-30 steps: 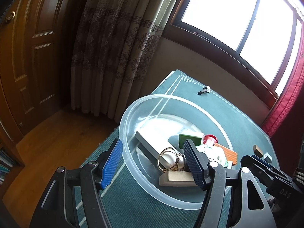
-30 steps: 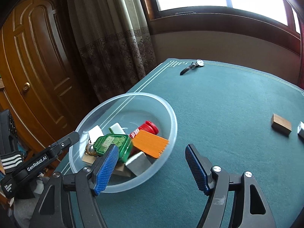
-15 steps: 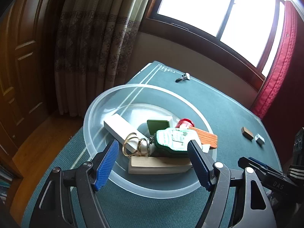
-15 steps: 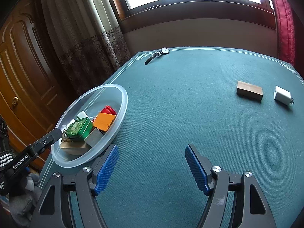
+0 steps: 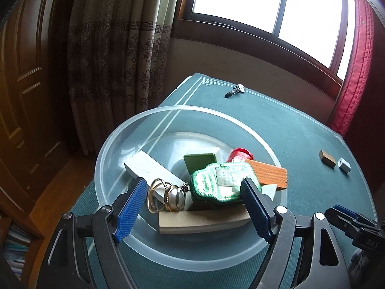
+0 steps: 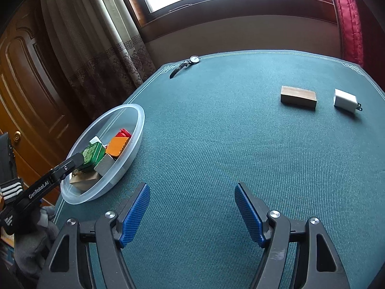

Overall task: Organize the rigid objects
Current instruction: 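Withdraw the right tool from the bowl toward the white charger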

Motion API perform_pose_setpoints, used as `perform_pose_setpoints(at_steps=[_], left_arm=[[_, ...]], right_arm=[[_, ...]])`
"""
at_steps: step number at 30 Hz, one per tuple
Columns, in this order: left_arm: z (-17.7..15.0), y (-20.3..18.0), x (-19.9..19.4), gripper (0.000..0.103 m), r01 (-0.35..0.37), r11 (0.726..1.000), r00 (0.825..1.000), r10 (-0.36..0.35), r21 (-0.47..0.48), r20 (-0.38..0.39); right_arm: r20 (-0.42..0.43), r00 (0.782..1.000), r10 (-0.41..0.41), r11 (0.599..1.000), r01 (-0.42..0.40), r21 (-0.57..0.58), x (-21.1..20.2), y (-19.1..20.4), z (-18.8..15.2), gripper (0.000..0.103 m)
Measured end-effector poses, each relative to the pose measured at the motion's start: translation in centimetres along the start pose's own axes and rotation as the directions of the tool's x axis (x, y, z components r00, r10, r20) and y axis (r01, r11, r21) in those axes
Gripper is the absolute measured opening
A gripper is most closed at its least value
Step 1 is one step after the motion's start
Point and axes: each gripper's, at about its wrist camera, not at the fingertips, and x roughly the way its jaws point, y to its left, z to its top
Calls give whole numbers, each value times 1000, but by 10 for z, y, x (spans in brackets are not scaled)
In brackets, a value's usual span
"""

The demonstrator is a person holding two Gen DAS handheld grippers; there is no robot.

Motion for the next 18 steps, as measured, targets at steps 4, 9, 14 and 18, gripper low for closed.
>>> perform_pose_setpoints(at_steps=[4,9,14,18], left_arm=[[8,4,7,82,-29,1000,1000,29,8,1],[10,5,7,82,-26,1000,1000,26,-2,-10],[4,0,-6,82,26,999,999,-27,-24,-30],[-2,-12,-9,85,28,999,999,-27,30,-33]], right_arm=[[0,1000,-3,1000,3,21,-3,-8,-2,76],[2,1000,-9,999,9,50,-9,-20,-6,76],[2,1000,-16,997,16,80,-12,-32,-9,76],[0,1000,-10,995,10,95,-13,-36,-10,76]])
